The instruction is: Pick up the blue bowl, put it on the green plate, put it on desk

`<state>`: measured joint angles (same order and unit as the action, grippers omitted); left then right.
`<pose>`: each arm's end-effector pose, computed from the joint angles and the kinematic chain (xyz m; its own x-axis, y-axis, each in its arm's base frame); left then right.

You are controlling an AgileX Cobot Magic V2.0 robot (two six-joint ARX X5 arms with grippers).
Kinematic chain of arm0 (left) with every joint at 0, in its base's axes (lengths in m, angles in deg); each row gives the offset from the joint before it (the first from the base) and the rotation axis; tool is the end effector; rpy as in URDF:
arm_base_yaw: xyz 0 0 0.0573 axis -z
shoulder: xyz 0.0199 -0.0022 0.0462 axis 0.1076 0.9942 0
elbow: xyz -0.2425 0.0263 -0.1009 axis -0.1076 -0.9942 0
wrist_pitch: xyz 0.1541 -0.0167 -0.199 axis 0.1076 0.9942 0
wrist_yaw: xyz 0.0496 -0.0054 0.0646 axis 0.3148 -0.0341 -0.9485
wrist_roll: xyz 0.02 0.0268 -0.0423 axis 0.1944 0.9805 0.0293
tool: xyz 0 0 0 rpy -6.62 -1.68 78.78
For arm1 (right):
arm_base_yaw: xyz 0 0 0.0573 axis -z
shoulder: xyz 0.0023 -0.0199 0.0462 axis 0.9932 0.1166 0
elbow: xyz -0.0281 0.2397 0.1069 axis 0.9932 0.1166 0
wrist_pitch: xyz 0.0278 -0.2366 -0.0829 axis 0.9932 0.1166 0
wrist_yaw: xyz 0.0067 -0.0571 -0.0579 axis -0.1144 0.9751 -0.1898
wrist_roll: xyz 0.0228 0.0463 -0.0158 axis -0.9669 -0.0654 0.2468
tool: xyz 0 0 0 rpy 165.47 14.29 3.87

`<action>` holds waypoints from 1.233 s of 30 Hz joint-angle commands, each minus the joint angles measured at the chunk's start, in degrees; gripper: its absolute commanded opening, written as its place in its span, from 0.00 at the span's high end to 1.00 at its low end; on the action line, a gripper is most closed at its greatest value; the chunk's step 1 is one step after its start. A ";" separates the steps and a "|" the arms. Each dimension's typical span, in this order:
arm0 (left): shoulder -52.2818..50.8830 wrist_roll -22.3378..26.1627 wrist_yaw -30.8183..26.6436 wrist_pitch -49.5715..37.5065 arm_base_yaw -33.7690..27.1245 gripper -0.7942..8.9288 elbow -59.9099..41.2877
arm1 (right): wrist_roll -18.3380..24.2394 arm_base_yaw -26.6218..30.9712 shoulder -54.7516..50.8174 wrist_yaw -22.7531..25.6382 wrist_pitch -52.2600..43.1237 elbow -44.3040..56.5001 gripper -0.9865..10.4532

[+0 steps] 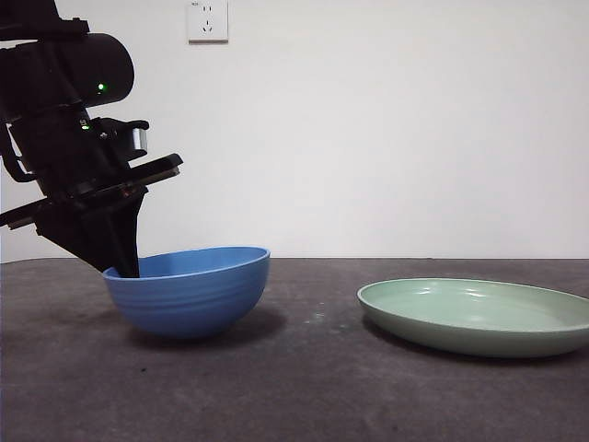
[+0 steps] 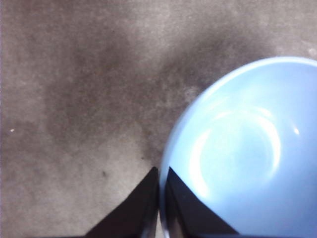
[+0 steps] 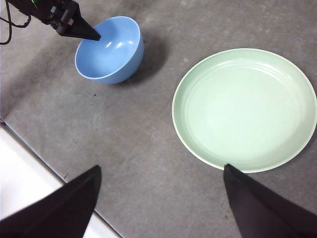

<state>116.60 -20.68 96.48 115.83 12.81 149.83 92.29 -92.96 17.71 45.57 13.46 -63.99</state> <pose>0.3003 -0.1097 0.1988 0.3373 -0.3322 -0.8808 0.2661 0.9312 -0.2493 0.1074 0.0329 0.3265 0.5078 0.5916 -0.6262 -0.5513 0.7817 0.2915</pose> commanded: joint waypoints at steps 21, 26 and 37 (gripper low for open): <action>-0.96 -7.04 2.56 1.53 14.38 0.90 19.23 | -3.26 -0.09 -0.22 -0.09 -0.37 -1.09 0.57; 4.87 -7.43 2.54 1.77 17.11 0.90 23.80 | -3.26 -0.09 -1.09 -0.09 0.15 -1.09 0.57; 21.42 -8.22 1.22 3.91 22.99 0.90 37.70 | -3.26 -0.09 -3.74 -0.09 2.69 -1.09 0.57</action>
<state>136.03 -28.43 97.99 119.76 34.99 185.57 89.49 -92.96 13.93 45.60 16.35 -63.99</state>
